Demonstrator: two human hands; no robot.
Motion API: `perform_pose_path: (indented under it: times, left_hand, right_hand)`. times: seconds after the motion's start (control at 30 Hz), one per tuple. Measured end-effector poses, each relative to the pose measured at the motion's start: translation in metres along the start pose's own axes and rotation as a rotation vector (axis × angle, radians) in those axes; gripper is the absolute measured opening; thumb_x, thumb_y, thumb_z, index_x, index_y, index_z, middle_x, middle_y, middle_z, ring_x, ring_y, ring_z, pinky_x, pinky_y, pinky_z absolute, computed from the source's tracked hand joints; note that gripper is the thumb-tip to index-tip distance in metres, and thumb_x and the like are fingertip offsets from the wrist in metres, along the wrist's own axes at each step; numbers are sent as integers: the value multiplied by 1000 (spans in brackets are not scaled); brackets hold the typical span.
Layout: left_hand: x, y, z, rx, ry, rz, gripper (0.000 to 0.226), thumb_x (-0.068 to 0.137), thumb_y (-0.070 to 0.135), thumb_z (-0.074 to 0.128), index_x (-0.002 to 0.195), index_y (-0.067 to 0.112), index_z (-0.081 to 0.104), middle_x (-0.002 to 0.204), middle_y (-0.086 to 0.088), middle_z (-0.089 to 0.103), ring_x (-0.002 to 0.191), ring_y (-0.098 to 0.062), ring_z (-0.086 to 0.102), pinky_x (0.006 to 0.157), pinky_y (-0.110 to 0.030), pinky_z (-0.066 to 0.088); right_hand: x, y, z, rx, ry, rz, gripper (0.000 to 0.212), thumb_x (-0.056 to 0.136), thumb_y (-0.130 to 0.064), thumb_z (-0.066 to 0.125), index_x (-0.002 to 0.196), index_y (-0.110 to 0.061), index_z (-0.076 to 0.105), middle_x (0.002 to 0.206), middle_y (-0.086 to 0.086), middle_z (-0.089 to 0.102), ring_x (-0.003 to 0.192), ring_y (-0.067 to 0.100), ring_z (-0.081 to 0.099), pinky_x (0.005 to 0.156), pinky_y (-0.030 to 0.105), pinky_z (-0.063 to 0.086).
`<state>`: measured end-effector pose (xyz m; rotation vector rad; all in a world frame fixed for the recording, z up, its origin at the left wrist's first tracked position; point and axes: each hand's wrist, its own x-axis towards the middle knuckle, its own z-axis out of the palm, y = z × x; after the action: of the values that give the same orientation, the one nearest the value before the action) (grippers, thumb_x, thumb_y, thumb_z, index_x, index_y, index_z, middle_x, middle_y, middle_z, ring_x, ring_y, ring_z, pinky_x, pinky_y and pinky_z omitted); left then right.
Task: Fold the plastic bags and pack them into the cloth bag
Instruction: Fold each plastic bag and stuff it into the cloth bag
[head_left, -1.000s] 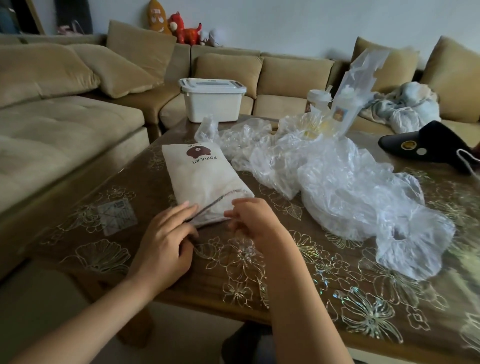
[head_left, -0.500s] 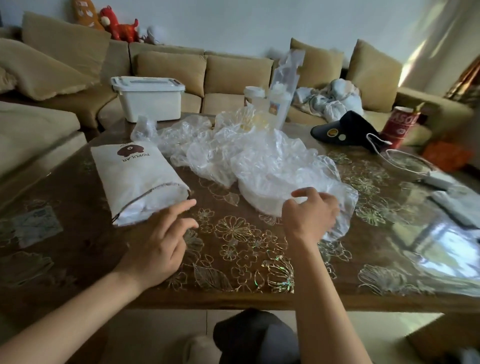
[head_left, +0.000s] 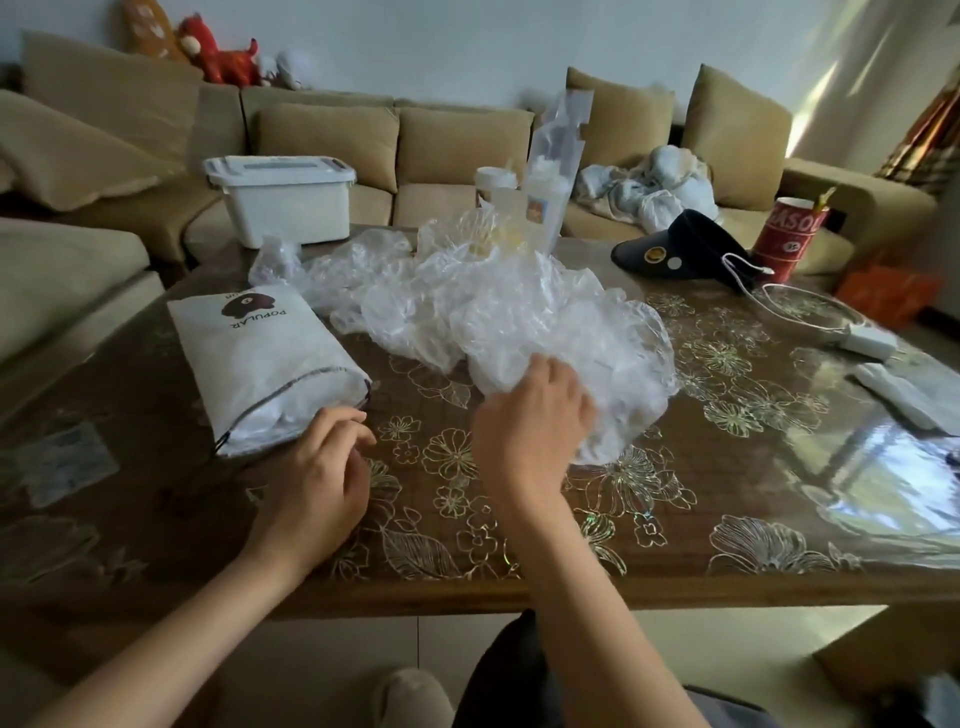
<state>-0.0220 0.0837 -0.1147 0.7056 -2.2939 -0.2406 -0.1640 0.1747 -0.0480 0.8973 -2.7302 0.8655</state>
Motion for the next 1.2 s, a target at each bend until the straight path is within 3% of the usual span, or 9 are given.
perform_pose_path:
  times: [0.13, 0.27, 0.5, 0.6, 0.7, 0.8, 0.93, 1.07, 1.2]
  left_hand:
    - [-1, 0, 2, -26, 32, -73, 8, 90, 4, 54, 95, 4, 60, 108, -8, 57, 75, -14, 59, 64, -27, 52]
    - [1, -3, 0, -143, 90, -141, 41, 94, 37, 30, 99, 6, 57, 101, -3, 53, 83, -8, 49, 66, -24, 39]
    - [0, -3, -6, -250, 128, -129, 49, 93, 39, 29, 109, 5, 61, 107, 2, 58, 99, -3, 49, 83, -13, 35]
    - [0, -1, -6, -196, 23, -59, 55, 94, 47, 29, 107, 7, 64, 104, 2, 63, 98, -8, 56, 84, -16, 39]
    - [2, 0, -2, -44, -97, -24, 51, 90, 43, 37, 113, 6, 64, 114, -8, 66, 108, -23, 60, 94, -29, 38]
    - [7, 2, 0, 24, -218, -77, 56, 84, 39, 41, 131, 12, 54, 137, -3, 52, 132, -19, 41, 108, -26, 18]
    - [9, -4, 7, 132, -396, -174, 54, 97, 45, 29, 147, 24, 29, 155, 9, 22, 143, -6, 12, 115, -27, 0]
    - [-3, -9, 3, 195, -471, -224, 57, 100, 47, 22, 151, 23, 13, 158, 10, 3, 144, -4, -2, 117, -31, -5]
    - [-23, -20, -22, 43, -400, -80, 69, 87, 68, 19, 146, 32, 17, 152, 17, 7, 140, 5, -1, 114, -19, -4]
  right_hand:
    - [-25, -31, 10, 31, -129, -366, 35, 87, -5, 41, 121, -6, 52, 123, 10, 56, 115, 27, 49, 103, 39, 32]
    - [-41, -34, 19, 44, -439, -596, 21, 89, -10, 47, 107, -7, 59, 107, 13, 63, 102, 33, 55, 94, 41, 36]
    - [-36, -30, 2, 291, -766, -492, 28, 83, -11, 50, 106, -15, 66, 101, 11, 68, 86, 24, 63, 79, 37, 53]
    - [-19, -19, -5, 489, -588, -333, 31, 86, -6, 50, 112, -15, 65, 106, 7, 68, 75, 13, 63, 66, 27, 54]
    - [-5, 1, 7, 359, -342, -305, 42, 87, -6, 48, 129, -15, 53, 131, 6, 56, 117, 23, 52, 100, 40, 42]
    - [-13, 22, 34, 49, -421, -375, 50, 97, -25, 41, 145, -22, 30, 156, 9, 21, 144, 27, 15, 117, 44, 10]
    - [-18, 37, 51, -156, -463, -358, 62, 98, -53, 19, 151, -23, 9, 159, 8, -4, 145, 27, -13, 112, 48, -16]
    - [-5, 47, 41, -179, -502, -265, 64, 97, -55, 18, 151, -20, 11, 159, 6, 0, 146, 28, -7, 113, 52, -10]
    - [-3, 43, 22, 30, -421, -290, 45, 99, -30, 36, 142, -17, 36, 147, 9, 37, 136, 25, 29, 113, 41, 22]
